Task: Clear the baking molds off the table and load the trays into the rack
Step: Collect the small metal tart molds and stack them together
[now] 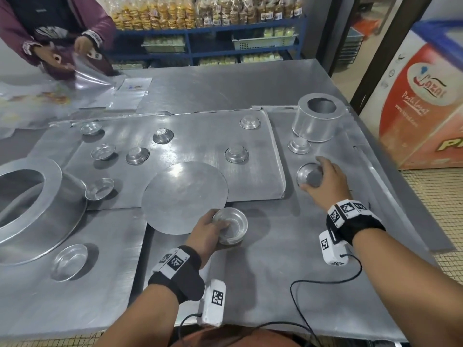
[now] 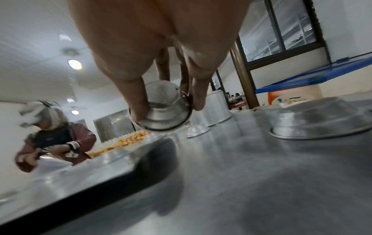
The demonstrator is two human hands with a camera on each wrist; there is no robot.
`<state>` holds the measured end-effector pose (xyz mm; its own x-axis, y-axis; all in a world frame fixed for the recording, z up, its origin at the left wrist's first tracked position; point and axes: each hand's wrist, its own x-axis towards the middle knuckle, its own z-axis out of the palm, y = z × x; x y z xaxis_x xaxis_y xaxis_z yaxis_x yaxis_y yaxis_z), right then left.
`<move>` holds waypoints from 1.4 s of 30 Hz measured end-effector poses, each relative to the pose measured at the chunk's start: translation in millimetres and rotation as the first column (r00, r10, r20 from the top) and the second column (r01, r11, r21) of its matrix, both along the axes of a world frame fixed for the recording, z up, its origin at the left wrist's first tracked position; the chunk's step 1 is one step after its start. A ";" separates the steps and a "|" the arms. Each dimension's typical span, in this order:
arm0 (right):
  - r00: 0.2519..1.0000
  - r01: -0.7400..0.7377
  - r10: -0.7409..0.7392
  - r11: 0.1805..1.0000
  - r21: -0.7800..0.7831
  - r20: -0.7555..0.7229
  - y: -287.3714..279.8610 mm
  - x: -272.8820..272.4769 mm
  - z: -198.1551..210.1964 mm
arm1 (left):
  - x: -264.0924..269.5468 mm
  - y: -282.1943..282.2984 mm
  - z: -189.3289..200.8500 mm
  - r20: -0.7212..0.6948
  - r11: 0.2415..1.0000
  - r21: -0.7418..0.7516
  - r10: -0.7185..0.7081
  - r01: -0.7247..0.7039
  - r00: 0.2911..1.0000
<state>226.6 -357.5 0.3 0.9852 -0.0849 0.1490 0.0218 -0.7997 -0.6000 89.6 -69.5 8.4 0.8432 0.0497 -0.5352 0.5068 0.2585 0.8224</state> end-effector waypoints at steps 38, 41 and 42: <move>0.965 -0.057 -0.020 0.956 -0.288 -0.260 -58.2 -30.7 -22.4 | -16.6 -14.5 5.3 0.038 0.995 -0.056 -0.085 0.087 0.996; 0.935 0.077 -0.200 0.920 -0.384 -0.291 -84.6 -16.3 -27.9 | -15.1 -14.7 6.2 0.035 0.994 -0.052 -0.091 0.092 0.995; 0.924 0.120 -0.251 0.908 -0.402 -0.290 -90.9 -13.5 -29.6 | -14.8 -14.9 6.4 0.033 0.994 -0.050 -0.092 0.093 0.995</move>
